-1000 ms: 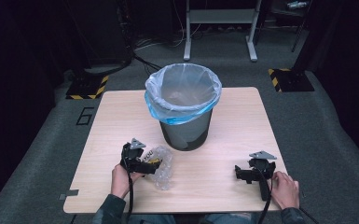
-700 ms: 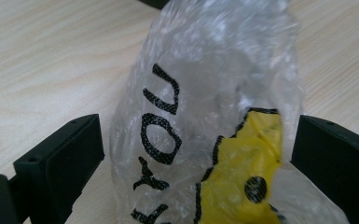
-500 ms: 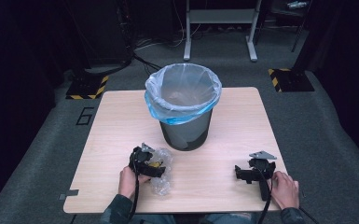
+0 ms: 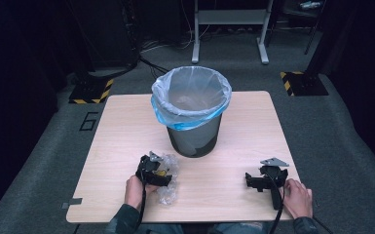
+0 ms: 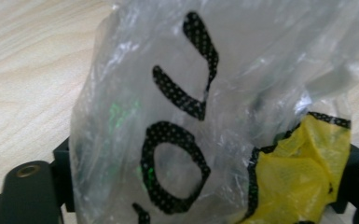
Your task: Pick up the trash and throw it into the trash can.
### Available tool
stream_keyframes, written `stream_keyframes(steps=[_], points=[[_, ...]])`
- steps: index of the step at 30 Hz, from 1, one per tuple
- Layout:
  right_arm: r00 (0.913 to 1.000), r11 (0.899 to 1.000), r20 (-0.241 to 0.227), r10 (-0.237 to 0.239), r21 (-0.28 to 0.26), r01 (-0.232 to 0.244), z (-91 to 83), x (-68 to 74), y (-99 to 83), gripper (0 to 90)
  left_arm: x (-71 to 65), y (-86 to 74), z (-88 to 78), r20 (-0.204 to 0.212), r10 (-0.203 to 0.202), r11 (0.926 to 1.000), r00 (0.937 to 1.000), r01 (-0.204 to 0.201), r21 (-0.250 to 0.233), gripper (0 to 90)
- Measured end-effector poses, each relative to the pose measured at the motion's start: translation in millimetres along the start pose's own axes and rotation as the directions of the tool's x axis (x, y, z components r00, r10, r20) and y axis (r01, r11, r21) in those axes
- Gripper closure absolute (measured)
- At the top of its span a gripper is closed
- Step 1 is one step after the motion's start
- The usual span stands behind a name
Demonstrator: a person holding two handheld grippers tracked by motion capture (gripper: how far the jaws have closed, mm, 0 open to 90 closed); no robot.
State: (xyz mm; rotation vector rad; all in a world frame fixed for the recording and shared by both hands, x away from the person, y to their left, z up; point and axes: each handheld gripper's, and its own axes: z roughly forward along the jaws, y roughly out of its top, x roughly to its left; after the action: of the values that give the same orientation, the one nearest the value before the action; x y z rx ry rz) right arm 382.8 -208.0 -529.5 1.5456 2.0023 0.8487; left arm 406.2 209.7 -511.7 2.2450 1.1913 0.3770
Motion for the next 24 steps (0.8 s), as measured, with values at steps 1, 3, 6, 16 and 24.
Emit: stream_keyframes(steps=[1, 3, 6, 16, 24], points=[[1.0000, 1.000, 0.000, 0.000, 0.000, 0.000, 0.0, 0.0, 0.0, 0.0, -0.3, -0.2, -0.4, 0.002, -0.004, 1.0000, 1.0000, 0.004, 0.000, 21.7], [1.0000, 1.000, 0.000, 0.000, 0.000, 0.000, 0.0, 0.0, 0.0, 0.0, -0.7, -0.6, -1.7, -0.006, -0.008, 0.9999, 0.9999, 0.008, -0.012, 28.3], [1.0000, 1.000, 0.000, 0.000, 0.000, 0.000, 0.0, 0.0, 0.0, 0.0, -0.3, -1.5, -2.6, -0.013, -0.011, 0.9997, 0.9999, 0.011, -0.022, 37.1], [1.0000, 1.000, 0.000, 0.000, 0.000, 0.000, 0.0, 0.0, 0.0, 0.0, 1.0, -4.1, -6.1, -0.029, -0.015, 0.9988, 0.9995, 0.014, -0.047, 67.3], [1.0000, 1.000, 0.000, 0.000, 0.000, 0.000, 0.0, 0.1, 0.0, 0.0, 1.5, -4.6, -6.6, -0.036, -0.004, 0.9987, 0.9993, 0.002, -0.050, 74.8]])
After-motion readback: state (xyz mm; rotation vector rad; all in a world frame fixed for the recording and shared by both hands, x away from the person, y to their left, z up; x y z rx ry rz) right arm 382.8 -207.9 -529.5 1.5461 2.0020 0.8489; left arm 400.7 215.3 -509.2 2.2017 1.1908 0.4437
